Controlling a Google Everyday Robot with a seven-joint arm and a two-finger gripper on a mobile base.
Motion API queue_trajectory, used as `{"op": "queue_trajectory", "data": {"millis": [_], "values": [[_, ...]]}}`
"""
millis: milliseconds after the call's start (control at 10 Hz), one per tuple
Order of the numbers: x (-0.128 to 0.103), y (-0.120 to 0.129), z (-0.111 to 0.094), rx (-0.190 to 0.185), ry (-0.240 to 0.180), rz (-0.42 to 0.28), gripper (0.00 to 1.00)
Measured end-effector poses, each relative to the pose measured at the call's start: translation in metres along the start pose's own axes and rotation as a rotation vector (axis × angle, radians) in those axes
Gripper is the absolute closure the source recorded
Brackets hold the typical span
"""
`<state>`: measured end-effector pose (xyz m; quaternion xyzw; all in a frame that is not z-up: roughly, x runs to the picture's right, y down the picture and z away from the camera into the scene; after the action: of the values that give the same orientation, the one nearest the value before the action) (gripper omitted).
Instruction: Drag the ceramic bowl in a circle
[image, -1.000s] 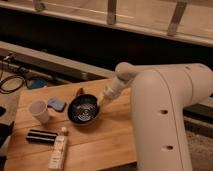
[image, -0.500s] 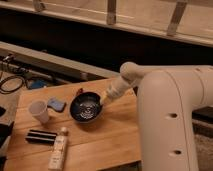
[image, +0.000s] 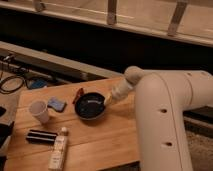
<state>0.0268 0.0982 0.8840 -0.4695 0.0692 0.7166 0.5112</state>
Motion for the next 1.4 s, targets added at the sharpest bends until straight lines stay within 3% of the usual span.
{"op": "queue_trajectory", "data": {"millis": [200, 400, 500, 600, 700, 800, 1000, 1200, 1400], "values": [[-0.004, -0.015, -0.006, -0.016, -0.051, 0.038, 0.97], [-0.005, -0.010, -0.014, -0.008, -0.143, 0.017, 0.92], [-0.004, -0.001, -0.010, -0.001, -0.129, -0.006, 0.85], [-0.003, 0.010, -0.004, 0.005, -0.089, -0.033, 0.77], [-0.005, 0.022, 0.005, 0.021, -0.023, -0.052, 0.65], [-0.007, 0.027, 0.009, 0.035, -0.002, -0.066, 0.53], [-0.004, 0.027, 0.005, 0.046, -0.028, -0.088, 0.34], [-0.003, 0.036, 0.006, 0.050, -0.015, -0.112, 0.30], [-0.006, 0.053, 0.011, 0.054, -0.004, -0.137, 0.48]]}}
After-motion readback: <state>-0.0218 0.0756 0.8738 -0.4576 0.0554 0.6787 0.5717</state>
